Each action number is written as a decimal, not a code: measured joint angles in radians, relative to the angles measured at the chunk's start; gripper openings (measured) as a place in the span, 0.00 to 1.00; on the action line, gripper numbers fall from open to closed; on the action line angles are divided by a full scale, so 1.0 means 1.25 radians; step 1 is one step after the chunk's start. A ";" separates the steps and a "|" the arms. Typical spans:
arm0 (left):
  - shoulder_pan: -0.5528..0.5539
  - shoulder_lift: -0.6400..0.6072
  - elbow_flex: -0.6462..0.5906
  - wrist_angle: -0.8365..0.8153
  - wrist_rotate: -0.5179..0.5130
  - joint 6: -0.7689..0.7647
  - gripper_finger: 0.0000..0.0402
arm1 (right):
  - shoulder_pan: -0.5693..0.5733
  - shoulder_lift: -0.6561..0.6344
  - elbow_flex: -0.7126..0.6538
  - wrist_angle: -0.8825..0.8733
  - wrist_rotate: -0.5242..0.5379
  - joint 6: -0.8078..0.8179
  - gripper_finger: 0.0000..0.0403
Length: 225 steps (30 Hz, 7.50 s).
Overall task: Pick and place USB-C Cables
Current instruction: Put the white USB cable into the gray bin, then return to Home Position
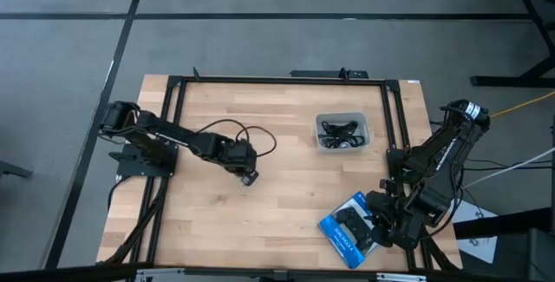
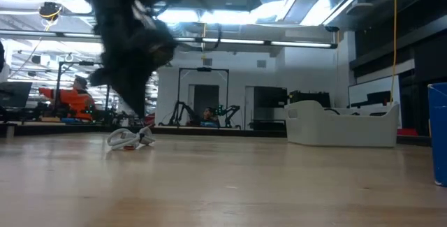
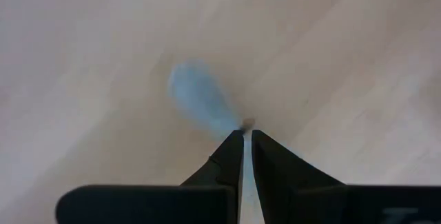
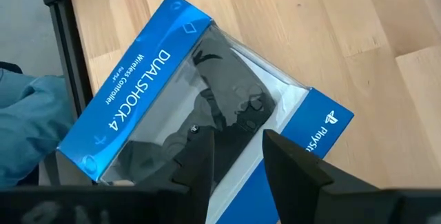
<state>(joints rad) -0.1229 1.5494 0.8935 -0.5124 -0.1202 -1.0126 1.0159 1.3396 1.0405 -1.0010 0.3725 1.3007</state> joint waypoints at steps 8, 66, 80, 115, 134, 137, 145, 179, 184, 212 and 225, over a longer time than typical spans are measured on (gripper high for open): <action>0.000 -0.001 0.064 0.007 -0.046 0.082 0.06 | 0.000 0.000 0.000 0.002 0.000 0.000 0.32; -0.011 0.165 0.281 0.165 -0.213 0.308 0.08 | 0.000 0.000 0.000 -0.006 -0.006 -0.021 0.32; 0.226 0.477 0.862 0.259 0.139 0.705 0.08 | 0.000 0.000 0.000 -0.004 -0.007 -0.018 0.32; 0.307 0.735 1.128 0.055 0.312 0.653 0.25 | 0.000 0.000 0.000 0.003 -0.027 -0.016 0.32; 0.224 0.604 1.128 -0.735 0.214 0.748 0.25 | -0.004 0.000 0.000 0.090 0.217 -0.169 0.32; 0.194 0.604 1.128 -0.827 0.167 0.920 0.25 | -0.004 -0.001 0.000 0.143 0.346 -0.271 0.32; 0.204 0.564 1.128 -0.848 0.192 0.977 0.25 | -0.018 -0.006 0.000 0.315 0.377 -0.716 0.32; 0.229 -0.584 -0.201 0.154 0.145 0.642 0.25 | -0.377 -0.387 -0.302 0.722 -0.180 -0.970 0.32; 0.193 -0.734 -0.425 0.490 0.120 0.627 0.25 | -0.377 -0.494 -0.354 0.741 -0.228 -1.032 0.32; 0.176 -1.236 -0.708 0.427 0.042 0.675 0.25 | -0.377 -0.703 -0.549 0.838 -0.280 -0.981 0.32; 0.177 -1.238 -0.687 0.364 0.072 0.692 0.25 | -0.377 -0.701 -0.552 0.725 -0.279 -0.984 0.32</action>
<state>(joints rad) 0.0978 0.0025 0.0349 -0.0574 -0.0305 -0.1471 0.5449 0.4629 0.3507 -0.0942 0.0242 0.0704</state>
